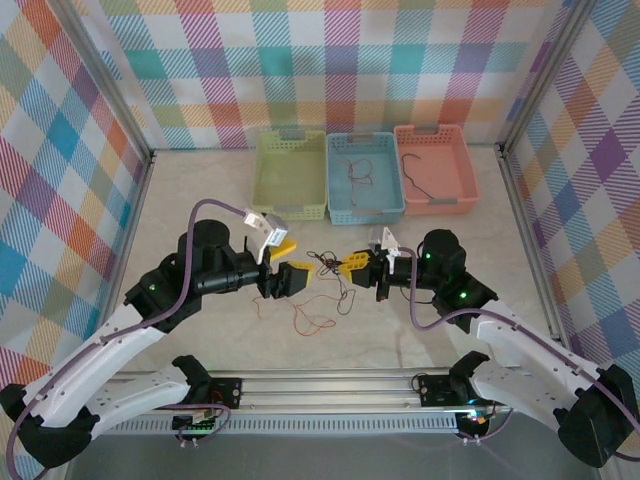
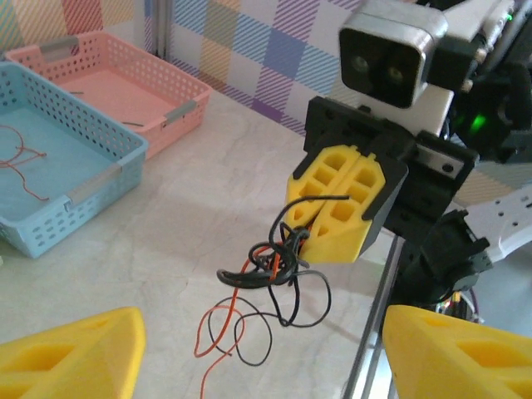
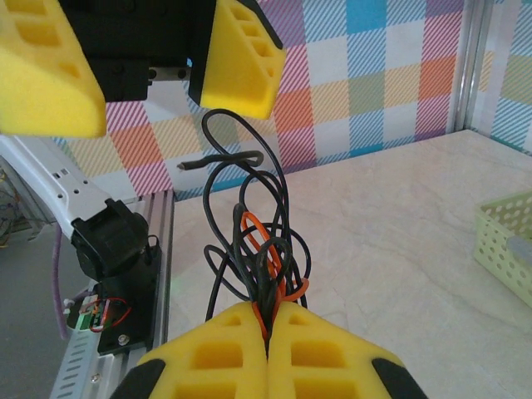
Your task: Untangle the cables
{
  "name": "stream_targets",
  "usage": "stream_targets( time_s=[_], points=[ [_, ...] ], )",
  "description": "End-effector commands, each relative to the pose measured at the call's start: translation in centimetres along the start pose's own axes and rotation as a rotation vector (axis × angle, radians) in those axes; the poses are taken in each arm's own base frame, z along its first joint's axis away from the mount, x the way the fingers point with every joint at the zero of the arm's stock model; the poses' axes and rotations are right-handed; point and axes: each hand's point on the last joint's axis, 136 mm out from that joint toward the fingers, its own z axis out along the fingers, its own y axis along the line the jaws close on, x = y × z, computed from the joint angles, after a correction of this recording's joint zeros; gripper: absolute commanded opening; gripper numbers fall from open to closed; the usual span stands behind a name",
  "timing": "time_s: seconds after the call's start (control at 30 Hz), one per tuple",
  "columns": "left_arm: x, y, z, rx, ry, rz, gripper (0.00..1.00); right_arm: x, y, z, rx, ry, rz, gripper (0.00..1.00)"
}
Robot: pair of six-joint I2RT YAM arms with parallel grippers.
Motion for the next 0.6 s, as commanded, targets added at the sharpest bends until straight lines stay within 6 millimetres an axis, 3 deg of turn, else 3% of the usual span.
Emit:
stream_targets(
  time_s=[0.0, 0.4, 0.57],
  points=[
    [-0.2, -0.5, -0.1, 0.025, -0.083, 0.152, 0.75, -1.5, 1.0, -0.3, -0.038, -0.023, -0.008, 0.03],
    [-1.9, 1.2, 2.7, -0.034, -0.143, 0.138, 0.67, -1.4, 1.3, -0.2, -0.064, -0.022, 0.003, 0.03],
    [-2.3, 2.3, 2.8, -0.094, -0.173, 0.118, 0.55, -1.3, 1.4, -0.1, -0.073, -0.021, 0.006, 0.03]
  ],
)
